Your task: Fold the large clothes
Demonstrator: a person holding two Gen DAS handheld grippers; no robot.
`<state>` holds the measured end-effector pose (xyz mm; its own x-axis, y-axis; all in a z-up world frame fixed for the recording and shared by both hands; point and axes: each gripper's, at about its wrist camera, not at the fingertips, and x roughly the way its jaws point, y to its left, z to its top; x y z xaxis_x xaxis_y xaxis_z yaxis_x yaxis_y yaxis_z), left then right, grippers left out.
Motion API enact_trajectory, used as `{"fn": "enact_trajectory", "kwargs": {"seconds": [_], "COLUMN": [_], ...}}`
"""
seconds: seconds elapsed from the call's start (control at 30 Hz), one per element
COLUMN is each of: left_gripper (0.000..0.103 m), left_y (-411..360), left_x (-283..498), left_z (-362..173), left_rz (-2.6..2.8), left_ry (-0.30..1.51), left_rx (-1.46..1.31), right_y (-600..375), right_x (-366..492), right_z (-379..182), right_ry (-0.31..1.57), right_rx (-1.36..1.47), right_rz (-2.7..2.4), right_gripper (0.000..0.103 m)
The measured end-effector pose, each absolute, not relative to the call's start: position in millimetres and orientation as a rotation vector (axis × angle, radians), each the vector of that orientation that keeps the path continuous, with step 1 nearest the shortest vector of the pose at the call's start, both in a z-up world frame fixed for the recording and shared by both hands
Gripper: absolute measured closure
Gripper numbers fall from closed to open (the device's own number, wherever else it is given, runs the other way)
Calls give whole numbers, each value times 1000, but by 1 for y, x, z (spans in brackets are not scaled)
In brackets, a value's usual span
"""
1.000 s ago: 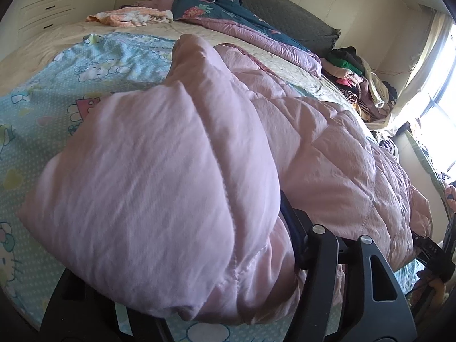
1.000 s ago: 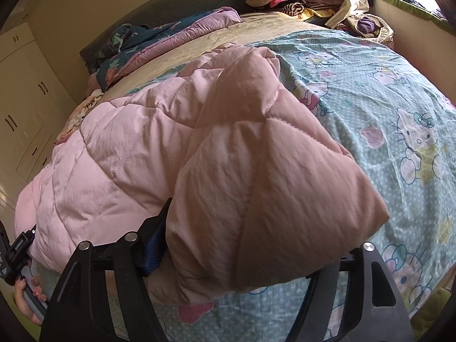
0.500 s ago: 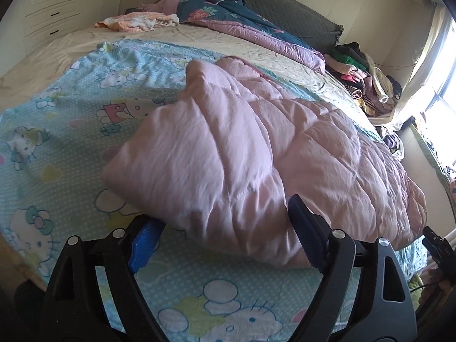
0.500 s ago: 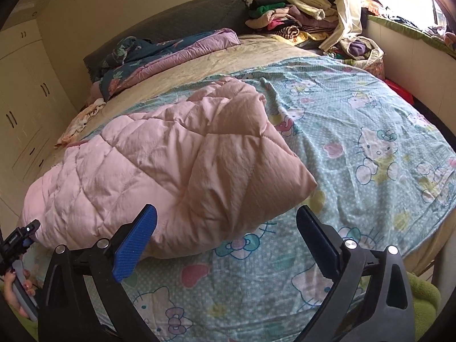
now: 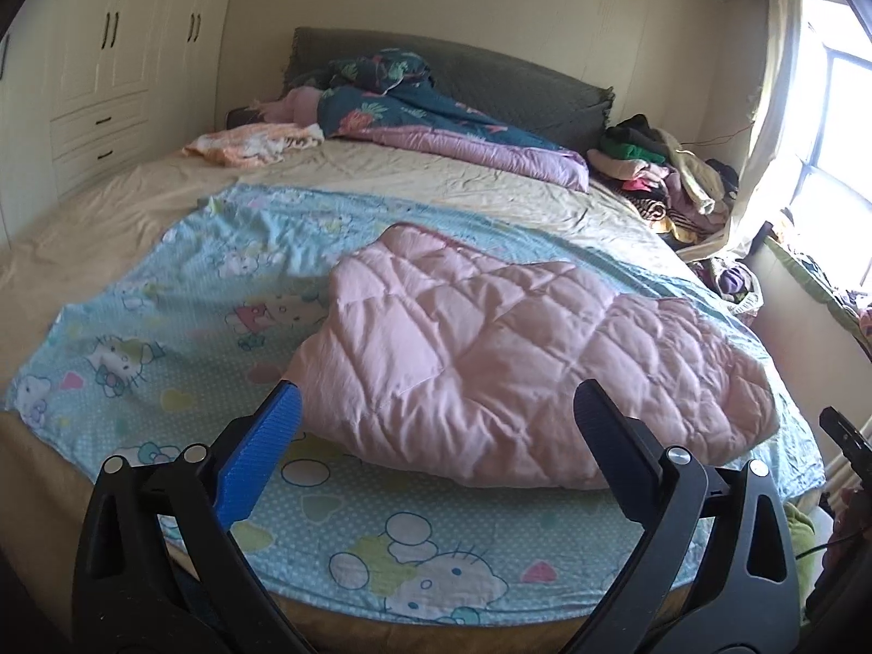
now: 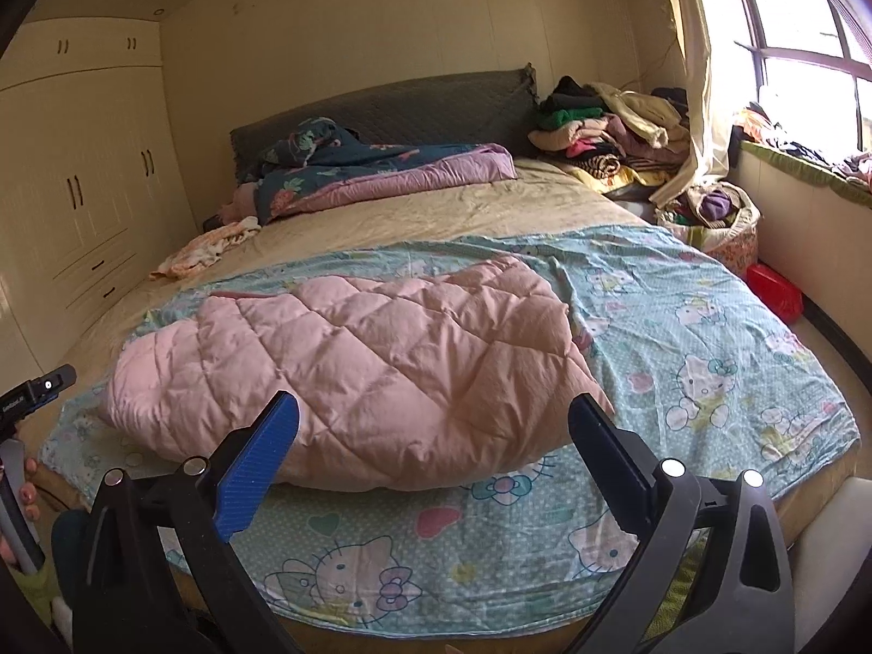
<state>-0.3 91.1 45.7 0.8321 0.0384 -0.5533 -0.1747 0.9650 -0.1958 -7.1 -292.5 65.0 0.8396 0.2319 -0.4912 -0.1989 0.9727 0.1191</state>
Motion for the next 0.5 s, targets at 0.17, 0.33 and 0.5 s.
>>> {"fn": "enact_trajectory", "kwargs": {"seconds": [0.17,0.33,0.5], "left_gripper": [9,9,9], "left_y": [69,43,19], "left_x": [-12,-20,-26], "left_z": [57,51,37], "left_rz": [86,34,3], "left_ry": [553,567,599], "left_rx": [-215,-214,-177], "right_y": [-278,-262,-248], "right_x": [-33,-49,-60], "right_z": [77,76,66], "right_ry": [471,462,478], "right_rx": [34,15,12], "right_rz": [249,281,288], "right_gripper": [4,4,4]}}
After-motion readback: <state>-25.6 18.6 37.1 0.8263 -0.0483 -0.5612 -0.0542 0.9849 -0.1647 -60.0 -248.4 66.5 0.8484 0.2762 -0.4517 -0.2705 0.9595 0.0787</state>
